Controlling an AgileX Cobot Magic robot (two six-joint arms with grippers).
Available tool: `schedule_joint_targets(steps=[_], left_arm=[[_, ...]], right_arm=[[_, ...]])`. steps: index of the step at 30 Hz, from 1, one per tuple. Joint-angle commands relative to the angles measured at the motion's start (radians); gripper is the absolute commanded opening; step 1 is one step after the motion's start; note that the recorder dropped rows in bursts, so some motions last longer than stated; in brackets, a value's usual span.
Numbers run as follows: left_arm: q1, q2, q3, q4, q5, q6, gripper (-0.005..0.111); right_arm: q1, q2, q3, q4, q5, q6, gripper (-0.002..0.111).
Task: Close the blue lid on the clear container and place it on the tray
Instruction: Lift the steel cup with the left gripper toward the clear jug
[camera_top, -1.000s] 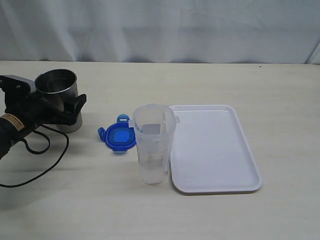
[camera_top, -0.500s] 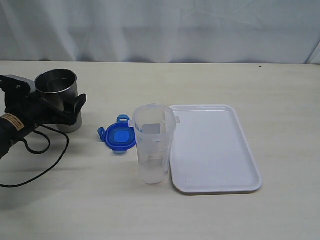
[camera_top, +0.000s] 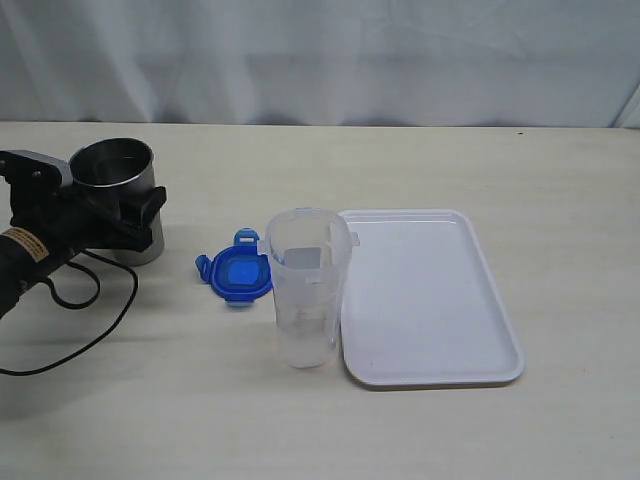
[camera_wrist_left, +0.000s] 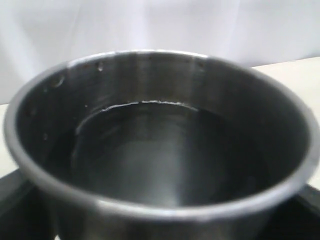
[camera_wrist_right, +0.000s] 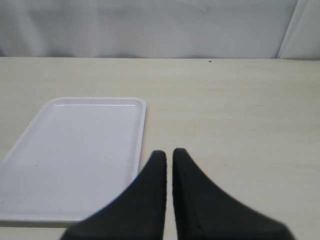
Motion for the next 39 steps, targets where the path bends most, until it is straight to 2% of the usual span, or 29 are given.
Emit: schedule_joint_targets(steps=[1,5,10,13,19,30,39], left_arm=[[0.000,0.002,-0.003,0.051,-0.010,-0.006,0.046],[0.000,0.002,-0.003,0.069,-0.010,-0.006,0.026],[0.000,0.002,-0.003,0.077,-0.010,-0.015,0.013],[0.000,0.002,-0.003,0.085,-0.010,-0.033,0.000],[0.000,-0.003,-0.008,0.083,-0.010,-0.035,0.000],[-0.002,-0.163,-0.010,0.173,-0.010,-0.143,0.000],[-0.109,-0.235,-0.054,0.171,-0.010,-0.164,0.000]], right_arm=[[-0.003,-0.004,0.004,-0.001,-0.004,0.000,0.005],[-0.003,-0.004,0.004,-0.001,-0.004,0.000,0.005],[-0.003,-0.004,0.004,-0.001,-0.004,0.000,0.005],[-0.003,-0.004,0.004,-0.001,-0.004,0.000,0.005],[-0.003,-0.004,0.004,-0.001,-0.004,0.000,0.005],[-0.003,-0.004,0.004,-0.001,-0.004,0.000,0.005],[-0.003,-0.004,0.004,-0.001,-0.004,0.000,0.005]])
